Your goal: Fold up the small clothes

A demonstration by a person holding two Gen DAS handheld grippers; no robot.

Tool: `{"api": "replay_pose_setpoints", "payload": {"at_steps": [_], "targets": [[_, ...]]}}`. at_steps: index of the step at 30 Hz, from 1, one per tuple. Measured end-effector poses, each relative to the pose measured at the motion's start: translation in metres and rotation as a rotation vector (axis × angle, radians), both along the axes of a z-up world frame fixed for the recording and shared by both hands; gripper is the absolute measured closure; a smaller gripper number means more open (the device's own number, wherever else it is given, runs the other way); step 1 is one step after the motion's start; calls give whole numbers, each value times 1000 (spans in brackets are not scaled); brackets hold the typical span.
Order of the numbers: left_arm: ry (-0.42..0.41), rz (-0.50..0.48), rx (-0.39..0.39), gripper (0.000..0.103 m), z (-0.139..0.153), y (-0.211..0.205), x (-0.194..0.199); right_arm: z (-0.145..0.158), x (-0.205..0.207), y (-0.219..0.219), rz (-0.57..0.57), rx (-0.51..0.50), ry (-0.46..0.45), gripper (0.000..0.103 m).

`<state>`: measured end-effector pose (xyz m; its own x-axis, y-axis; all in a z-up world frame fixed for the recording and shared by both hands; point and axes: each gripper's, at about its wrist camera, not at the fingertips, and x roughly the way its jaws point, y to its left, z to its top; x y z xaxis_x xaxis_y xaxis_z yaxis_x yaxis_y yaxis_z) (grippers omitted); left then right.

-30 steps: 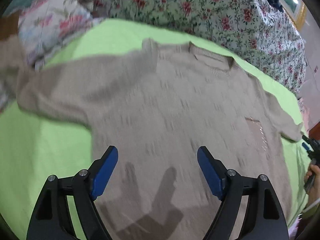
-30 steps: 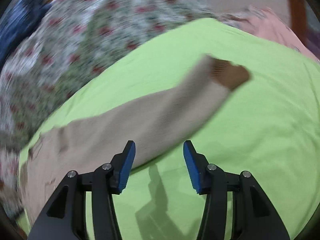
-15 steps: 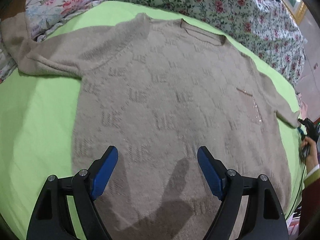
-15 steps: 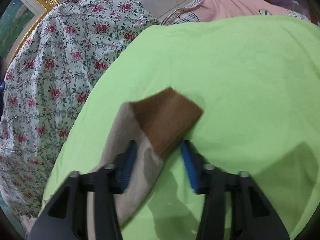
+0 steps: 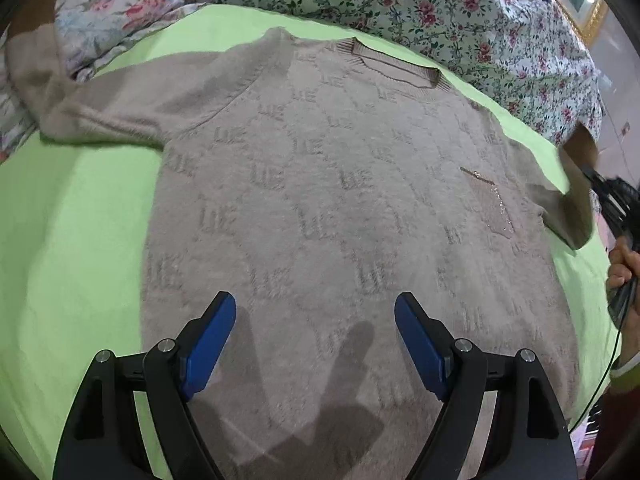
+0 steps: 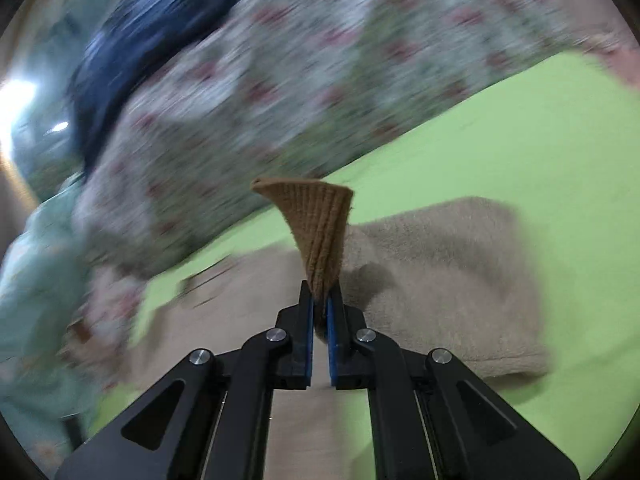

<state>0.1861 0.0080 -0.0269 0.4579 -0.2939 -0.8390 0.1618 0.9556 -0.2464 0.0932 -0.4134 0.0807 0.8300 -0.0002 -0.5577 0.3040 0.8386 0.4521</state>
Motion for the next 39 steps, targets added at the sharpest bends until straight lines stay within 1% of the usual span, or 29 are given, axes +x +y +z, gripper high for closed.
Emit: {"api": "replay_pose_setpoints", "payload": {"at_steps": [3, 7, 9, 11, 14, 17, 19, 22, 23, 24, 25, 28, 31, 34, 35, 36, 37, 39], "targets": [[3, 13, -29, 21, 1, 12, -6, -19, 39, 61, 127, 58, 23, 96], [-5, 27, -53, 21, 4, 26, -14, -55, 85, 138, 253, 125, 77, 96], [-9, 32, -60, 21, 5, 31, -16, -68, 99, 166, 303, 162, 90, 96], [-14, 41, -69, 21, 7, 37, -17, -80, 114, 202, 362, 175, 111, 96], [-21, 57, -88, 21, 9, 46, -17, -92, 130, 241, 438, 184, 133, 96], [-25, 68, -105, 21, 10, 52, -15, -100, 138, 266, 483, 184, 143, 96], [-25, 74, -117, 21, 9, 55, -12, -109, 143, 278, 502, 191, 159, 96], [-34, 81, -136, 21, 9, 56, -5, -121, 150, 285, 527, 205, 209, 87], [-37, 83, -149, 21, 10, 56, 0, -127, 151, 286, 538, 222, 235, 74], [-37, 82, -164, 21, 10, 55, 5, -130, 151, 285, 552, 248, 243, 65], [-39, 76, -185, 21, 10, 54, 12, -131, 148, 283, 561, 272, 231, 64], [-32, 54, -227, 21, 7, 47, 38, -118, 133, 273, 547, 261, 183, 64], [11, 45, -256, 21, -2, 35, 68, -98, 107, 248, 499, 262, 121, 64], [25, 51, -262, 23, -10, 27, 90, -86, 80, 224, 442, 247, 93, 64], [15, 52, -258, 25, -12, 24, 95, -83, 65, 210, 414, 241, 87, 64], [-1, 49, -252, 36, -12, 22, 98, -81, 58, 203, 392, 234, 83, 64], [-17, 40, -242, 58, -11, 19, 100, -79, 48, 194, 362, 218, 80, 64], [-30, 4, -234, 95, -11, 12, 106, -75, 28, 170, 295, 182, 76, 64]]}}
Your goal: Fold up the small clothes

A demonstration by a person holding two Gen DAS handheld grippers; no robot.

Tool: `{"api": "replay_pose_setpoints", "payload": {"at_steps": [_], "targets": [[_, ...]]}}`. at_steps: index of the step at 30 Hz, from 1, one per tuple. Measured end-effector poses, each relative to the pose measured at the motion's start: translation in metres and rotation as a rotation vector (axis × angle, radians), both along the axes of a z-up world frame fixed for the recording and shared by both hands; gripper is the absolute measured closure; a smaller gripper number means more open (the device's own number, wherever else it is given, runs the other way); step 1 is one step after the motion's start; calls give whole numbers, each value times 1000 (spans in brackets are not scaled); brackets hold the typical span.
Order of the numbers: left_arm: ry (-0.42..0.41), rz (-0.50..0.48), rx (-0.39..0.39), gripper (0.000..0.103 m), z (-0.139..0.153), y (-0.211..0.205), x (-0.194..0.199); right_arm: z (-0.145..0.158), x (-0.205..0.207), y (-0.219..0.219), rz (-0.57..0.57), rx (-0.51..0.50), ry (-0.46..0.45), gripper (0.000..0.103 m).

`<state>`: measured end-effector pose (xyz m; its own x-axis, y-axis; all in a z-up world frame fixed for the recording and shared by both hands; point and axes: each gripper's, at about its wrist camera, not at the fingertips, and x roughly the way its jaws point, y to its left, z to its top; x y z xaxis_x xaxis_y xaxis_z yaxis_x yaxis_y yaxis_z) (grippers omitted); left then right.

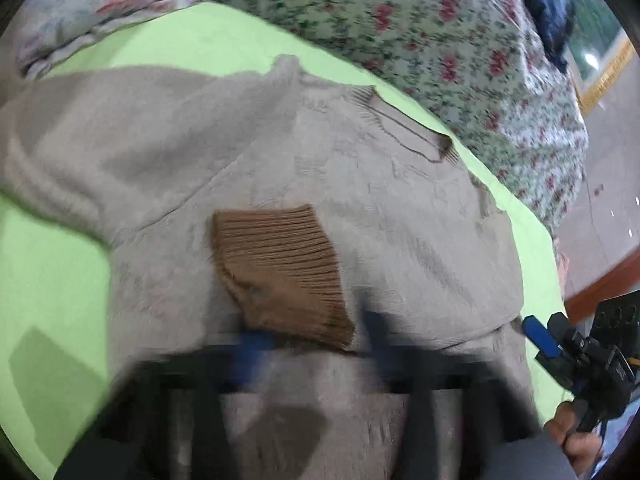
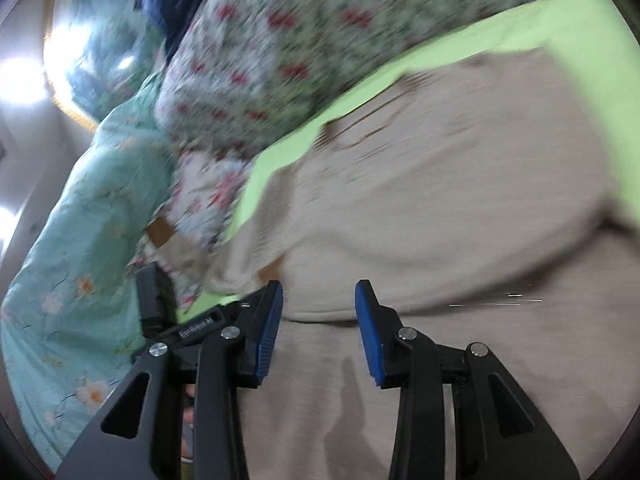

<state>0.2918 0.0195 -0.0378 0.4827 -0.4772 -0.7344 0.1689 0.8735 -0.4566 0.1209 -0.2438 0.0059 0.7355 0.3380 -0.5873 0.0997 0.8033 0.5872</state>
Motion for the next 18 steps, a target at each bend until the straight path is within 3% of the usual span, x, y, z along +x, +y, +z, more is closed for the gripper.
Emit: {"api": "replay_pose_setpoints", "payload": {"at_steps": [1, 3, 5, 9, 18], "targets": [[-10, -10, -1, 96, 2, -3, 2, 2, -11, -16, -47, -22, 2, 64], [-113, 36, 26, 97, 20, 1, -2, 8, -25, -41, -116, -61, -2, 64], [-159, 83, -13, 97, 29, 15, -5, 16, -37, -70, -196, -109, 4, 64], [-103, 91, -33, 96, 13, 23, 5, 19, -35, -117, -296, -147, 32, 62], [-79, 60, 27, 96, 3, 5, 10, -14, 57, -144, -212, -223, 190, 51]]}}
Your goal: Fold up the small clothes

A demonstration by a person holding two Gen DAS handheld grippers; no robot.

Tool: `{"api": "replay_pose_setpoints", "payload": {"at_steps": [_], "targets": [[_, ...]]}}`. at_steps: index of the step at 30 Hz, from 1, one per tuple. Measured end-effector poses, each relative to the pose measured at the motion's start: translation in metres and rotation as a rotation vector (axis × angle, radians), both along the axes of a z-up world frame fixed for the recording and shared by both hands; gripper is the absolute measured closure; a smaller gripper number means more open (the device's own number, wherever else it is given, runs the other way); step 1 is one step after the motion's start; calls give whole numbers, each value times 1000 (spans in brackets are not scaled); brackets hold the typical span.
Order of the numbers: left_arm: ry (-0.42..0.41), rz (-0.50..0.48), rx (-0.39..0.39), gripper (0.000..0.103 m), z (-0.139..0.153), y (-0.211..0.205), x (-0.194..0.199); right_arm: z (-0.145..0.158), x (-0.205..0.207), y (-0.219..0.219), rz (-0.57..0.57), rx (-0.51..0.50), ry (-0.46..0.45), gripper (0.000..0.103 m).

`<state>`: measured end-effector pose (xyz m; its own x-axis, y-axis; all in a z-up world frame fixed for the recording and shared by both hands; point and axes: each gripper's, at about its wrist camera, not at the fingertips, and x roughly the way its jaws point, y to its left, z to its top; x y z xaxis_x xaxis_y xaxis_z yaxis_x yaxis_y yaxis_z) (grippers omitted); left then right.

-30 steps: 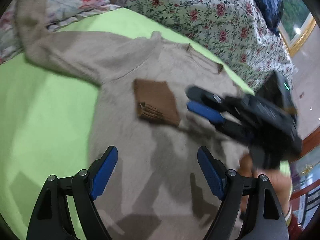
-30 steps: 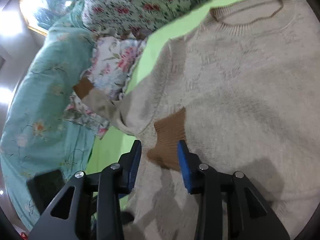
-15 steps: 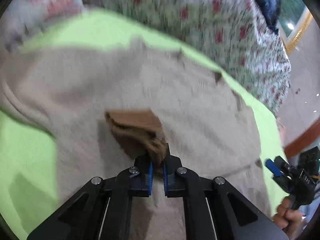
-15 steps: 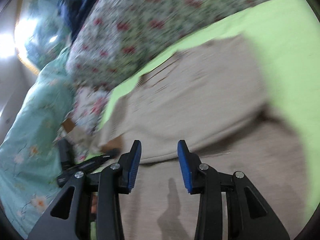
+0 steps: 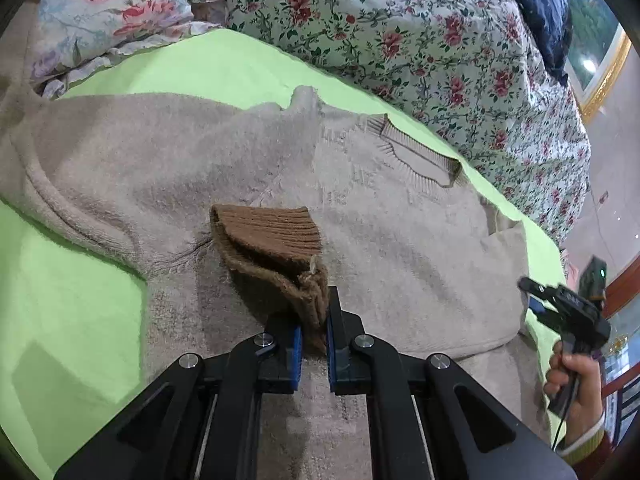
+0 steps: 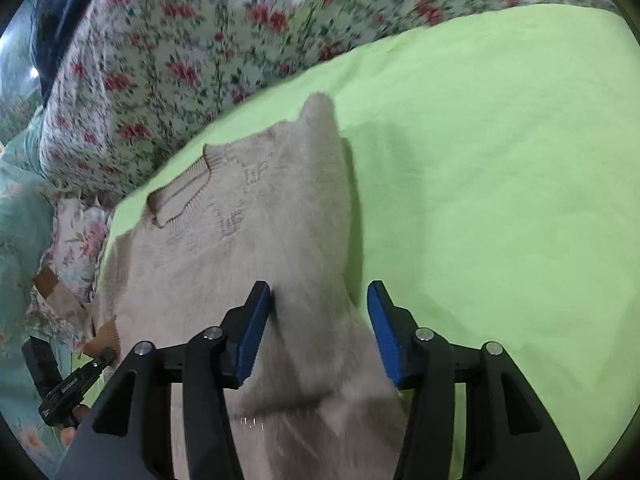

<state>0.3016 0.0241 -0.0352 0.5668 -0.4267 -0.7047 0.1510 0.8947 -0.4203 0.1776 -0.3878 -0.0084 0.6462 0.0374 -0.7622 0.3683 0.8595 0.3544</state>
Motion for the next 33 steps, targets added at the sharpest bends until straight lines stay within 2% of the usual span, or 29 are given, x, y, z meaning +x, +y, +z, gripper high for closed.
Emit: {"api": "replay_pose_setpoints", "payload": {"at_steps": [1, 2, 3, 6, 8, 9, 11, 13, 15, 17, 19, 20, 22, 24, 28, 29, 30, 33], "targets": [[-1, -8, 2, 96, -2, 7, -5, -2, 7, 2, 11, 4, 2, 51], [-2, -18, 7, 96, -2, 5, -5, -4, 16, 4, 41, 5, 9, 59], [-6, -27, 9, 96, -1, 3, -6, -5, 19, 5, 70, -6, 14, 96], [-37, -75, -19, 95, 8, -9, -7, 6, 20, -12, 52, -35, 6, 95], [-53, -113, -36, 93, 11, -21, -6, 16, 19, -28, 12, -128, 19, 95], [-52, -127, -31, 93, 10, -27, -4, 13, 20, -37, -1, -136, 38, 95], [-42, -132, 13, 93, 3, -38, 1, -1, 26, -46, 17, -86, 95, 94], [-17, -131, 33, 93, -5, -41, 5, -5, 23, -45, 3, -114, 114, 85], [-19, -131, 25, 93, -7, -39, 4, 8, 10, -38, -51, -176, 84, 75], [-21, -132, 21, 93, -6, -37, 4, 27, -8, -17, -64, -241, -5, 74], [-24, -136, 27, 93, -6, -36, 4, 33, -14, 2, 3, -236, -67, 69], [-24, -136, 33, 93, -7, -37, 4, 30, -14, 13, 66, -224, -63, 66], [-29, -129, 51, 93, -6, -34, 4, 12, -10, 21, 105, -218, 33, 65], [-34, -117, 62, 93, -5, -24, 1, -1, -12, 13, 66, -258, 101, 67], [-41, -75, 76, 93, 0, 5, -9, 13, -36, 7, -13, -165, 33, 64], [-46, -59, 83, 93, 2, 13, -13, 21, -45, 14, -13, -157, 2, 59], [-50, -47, 83, 94, 4, 21, -15, 25, -49, 21, -4, -149, -18, 53], [-65, 12, 77, 92, 13, 51, -24, 33, -64, 54, 70, -99, -77, 46]]}}
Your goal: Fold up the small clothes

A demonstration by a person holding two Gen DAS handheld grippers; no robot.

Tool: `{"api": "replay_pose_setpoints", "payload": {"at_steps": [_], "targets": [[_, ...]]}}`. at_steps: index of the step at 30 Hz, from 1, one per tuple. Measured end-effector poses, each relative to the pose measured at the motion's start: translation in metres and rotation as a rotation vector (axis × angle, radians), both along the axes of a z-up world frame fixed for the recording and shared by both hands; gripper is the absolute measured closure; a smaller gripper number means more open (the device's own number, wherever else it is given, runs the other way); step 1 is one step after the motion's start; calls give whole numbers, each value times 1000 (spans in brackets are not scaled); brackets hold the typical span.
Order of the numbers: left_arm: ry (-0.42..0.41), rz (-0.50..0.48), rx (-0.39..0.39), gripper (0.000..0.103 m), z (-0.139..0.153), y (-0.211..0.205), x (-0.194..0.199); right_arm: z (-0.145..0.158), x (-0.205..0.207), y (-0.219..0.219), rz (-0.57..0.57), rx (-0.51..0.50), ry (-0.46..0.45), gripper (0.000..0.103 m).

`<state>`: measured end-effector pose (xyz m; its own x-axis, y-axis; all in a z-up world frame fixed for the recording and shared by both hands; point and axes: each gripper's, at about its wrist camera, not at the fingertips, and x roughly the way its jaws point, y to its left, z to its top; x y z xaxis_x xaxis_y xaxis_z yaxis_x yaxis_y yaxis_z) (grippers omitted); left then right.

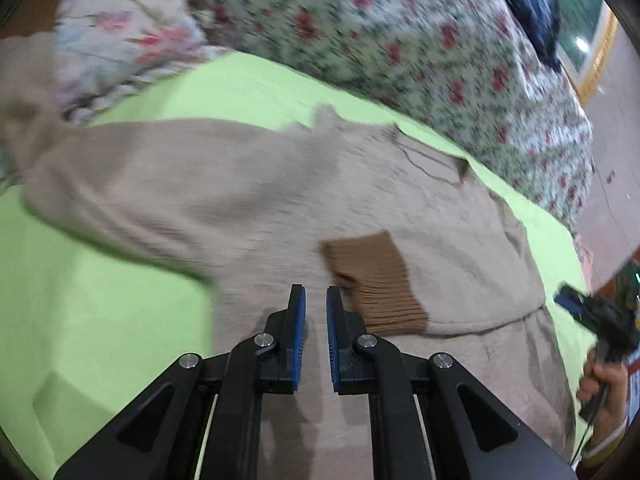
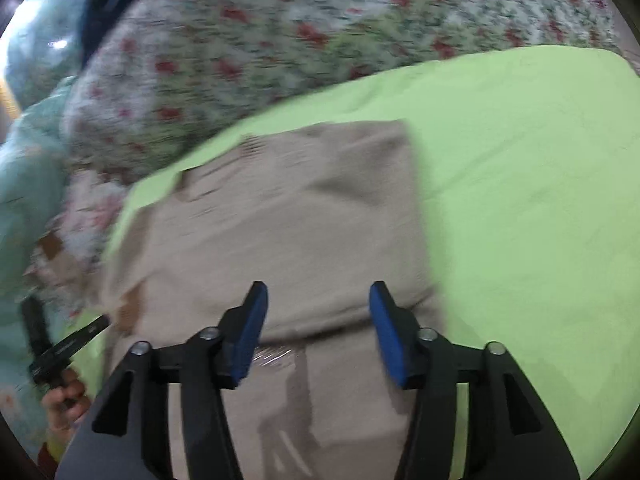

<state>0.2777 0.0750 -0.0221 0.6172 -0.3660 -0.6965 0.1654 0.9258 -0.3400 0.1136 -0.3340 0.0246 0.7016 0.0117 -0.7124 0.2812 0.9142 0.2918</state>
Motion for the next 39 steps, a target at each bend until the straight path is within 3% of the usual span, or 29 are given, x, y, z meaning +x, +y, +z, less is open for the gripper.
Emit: {"api": "replay_pose_setpoints", "payload": {"at_steps": [2, 4, 8, 12, 15, 18, 21, 23, 25, 27, 28, 32, 39], "targets": [[-10, 51, -5, 92, 7, 24, -3, -2, -9, 21, 52, 23, -7, 45], [-12, 104, 2, 78, 11, 47, -2, -8, -15, 38, 88, 50, -3, 45], [-22, 246, 83, 65, 22, 94, 10, -17, -30, 65, 143, 91, 16, 45], [-27, 392, 148, 34, 33, 139, 36, -24, -35, 83, 178, 103, 41, 44], [-26, 479, 182, 20, 42, 165, 65, -29, -36, 90, 189, 109, 67, 44], [-8, 507, 237, 18, 43, 177, 97, -34, -35, 91, 189, 130, 87, 44], [31, 555, 309, 19, 35, 182, 126, -38, -37, 92, 186, 139, 97, 44], [33, 584, 339, 31, 31, 188, 135, -40, -37, 92, 184, 146, 103, 44], [26, 600, 332, 74, 32, 194, 134, -42, -38, 92, 182, 153, 107, 44], [5, 573, 250, 87, 35, 200, 126, -42, -41, 90, 173, 155, 106, 44], [-22, 560, 204, 88, 40, 202, 118, -43, -42, 89, 169, 157, 104, 44], [-109, 498, 170, 89, 60, 188, 83, -41, -45, 86, 157, 170, 92, 44], [-226, 250, 150, 89, 95, 88, 33, -26, -51, 88, 162, 188, 39, 44]]}}
